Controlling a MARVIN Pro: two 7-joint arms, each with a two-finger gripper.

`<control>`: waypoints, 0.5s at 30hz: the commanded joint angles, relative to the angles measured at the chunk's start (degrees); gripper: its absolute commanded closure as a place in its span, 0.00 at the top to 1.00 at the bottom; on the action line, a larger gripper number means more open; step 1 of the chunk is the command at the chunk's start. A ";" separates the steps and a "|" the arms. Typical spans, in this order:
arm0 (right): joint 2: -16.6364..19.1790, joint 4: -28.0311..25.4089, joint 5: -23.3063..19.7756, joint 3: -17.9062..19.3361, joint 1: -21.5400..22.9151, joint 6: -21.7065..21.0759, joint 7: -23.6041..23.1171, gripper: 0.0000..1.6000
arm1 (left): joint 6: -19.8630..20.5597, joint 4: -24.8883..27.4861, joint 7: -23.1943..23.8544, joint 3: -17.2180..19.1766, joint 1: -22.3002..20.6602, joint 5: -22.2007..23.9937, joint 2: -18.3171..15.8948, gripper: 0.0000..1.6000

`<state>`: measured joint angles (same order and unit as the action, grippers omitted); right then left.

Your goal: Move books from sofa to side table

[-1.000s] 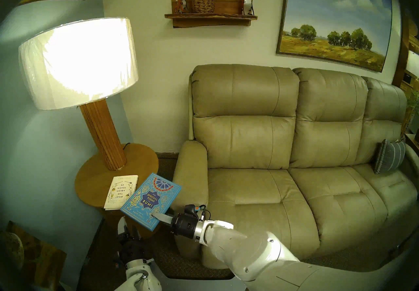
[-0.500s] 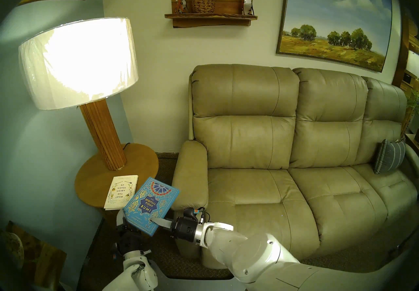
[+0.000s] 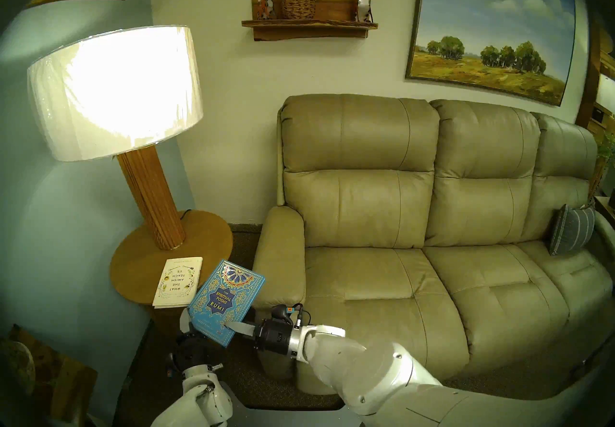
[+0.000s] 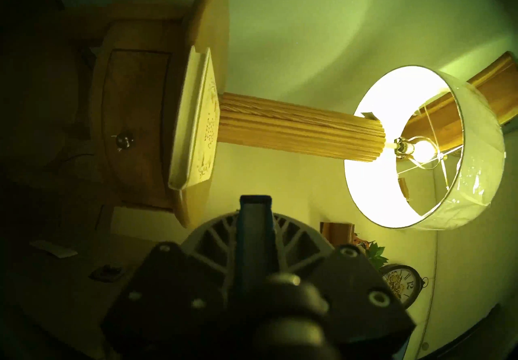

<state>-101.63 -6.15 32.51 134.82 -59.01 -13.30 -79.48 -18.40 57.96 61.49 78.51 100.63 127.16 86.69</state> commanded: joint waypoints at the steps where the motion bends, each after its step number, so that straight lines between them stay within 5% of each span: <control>1: 1.50 0.27 -2.07 2.02 0.72 -1.52 -3.94 1.00 | 0.21 4.25 5.04 2.49 -0.45 1.16 0.86 0.00; 15: 8.47 -0.19 -4.28 6.17 -0.70 -2.76 -5.52 1.00 | -6.40 7.22 -0.81 8.16 -2.79 3.76 -2.12 0.00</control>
<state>-95.83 -6.16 29.76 139.54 -59.13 -15.71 -83.92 -21.24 61.67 61.71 85.37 100.10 131.92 86.63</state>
